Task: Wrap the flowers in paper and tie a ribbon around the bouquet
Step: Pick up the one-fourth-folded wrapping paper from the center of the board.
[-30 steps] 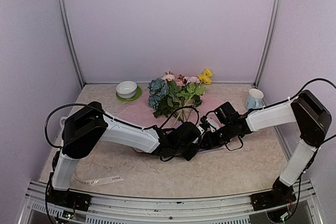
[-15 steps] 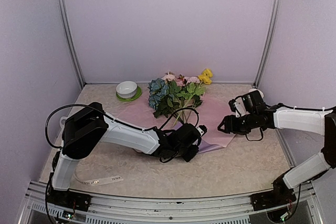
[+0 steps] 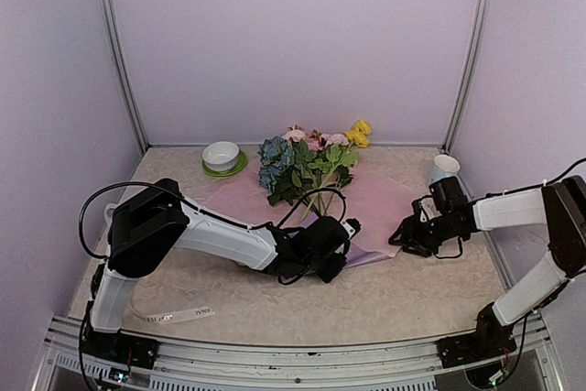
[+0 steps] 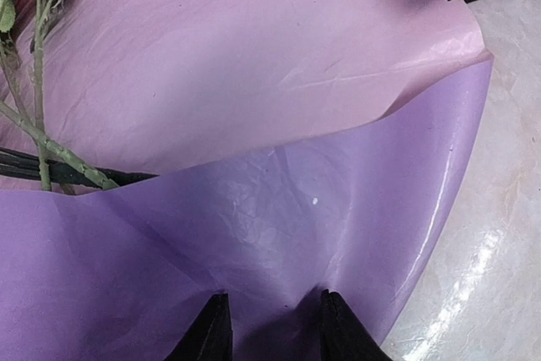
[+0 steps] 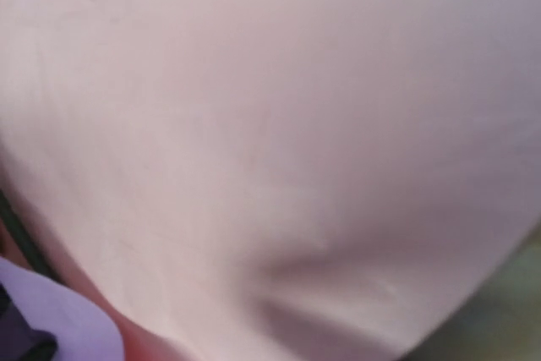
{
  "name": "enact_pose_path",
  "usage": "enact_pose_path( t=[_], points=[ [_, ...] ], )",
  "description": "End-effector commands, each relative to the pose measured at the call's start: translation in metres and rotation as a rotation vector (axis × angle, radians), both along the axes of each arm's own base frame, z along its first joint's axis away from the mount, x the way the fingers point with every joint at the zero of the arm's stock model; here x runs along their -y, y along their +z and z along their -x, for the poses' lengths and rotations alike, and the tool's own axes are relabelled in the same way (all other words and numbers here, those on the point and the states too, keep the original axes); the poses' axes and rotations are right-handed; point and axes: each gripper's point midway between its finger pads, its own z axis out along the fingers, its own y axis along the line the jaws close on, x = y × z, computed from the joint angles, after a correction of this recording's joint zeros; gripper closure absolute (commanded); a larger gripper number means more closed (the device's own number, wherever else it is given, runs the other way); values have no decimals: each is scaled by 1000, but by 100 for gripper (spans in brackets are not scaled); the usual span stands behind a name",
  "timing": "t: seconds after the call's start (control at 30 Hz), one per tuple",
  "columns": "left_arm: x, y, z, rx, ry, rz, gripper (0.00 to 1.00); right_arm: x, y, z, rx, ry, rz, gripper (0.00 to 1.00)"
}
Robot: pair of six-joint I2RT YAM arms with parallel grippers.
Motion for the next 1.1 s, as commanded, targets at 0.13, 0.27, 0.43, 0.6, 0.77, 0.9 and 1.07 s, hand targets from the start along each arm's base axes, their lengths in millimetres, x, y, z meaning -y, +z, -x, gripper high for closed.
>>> enact_pose_path(
  t=[0.13, 0.27, 0.43, 0.6, 0.77, 0.9, 1.07],
  points=[
    [-17, -21, 8, -50, -18, -68, 64, -6, -10, 0, -4, -23, -89, 55],
    [-17, -21, 7, -50, -19, -68, 64, -16, 0, -4, 48, 12, -152, 60],
    [-18, -21, 7, -51, -15, -68, 65, -32, 12, -1, 53, 41, -273, 56],
    [-18, -23, 6, -52, -15, -68, 64, -34, 20, 9, 29, -9, -338, 40],
    [-19, -24, 4, -57, -11, -64, 64, -26, 32, 17, 65, -71, -297, 21],
    [-21, -26, 3, -60, -9, -64, 64, -31, 30, 25, 50, -59, -286, 15],
    [-26, -26, -1, -49, -3, -54, 64, -38, 10, 39, -71, -71, -295, 24]
  ],
)
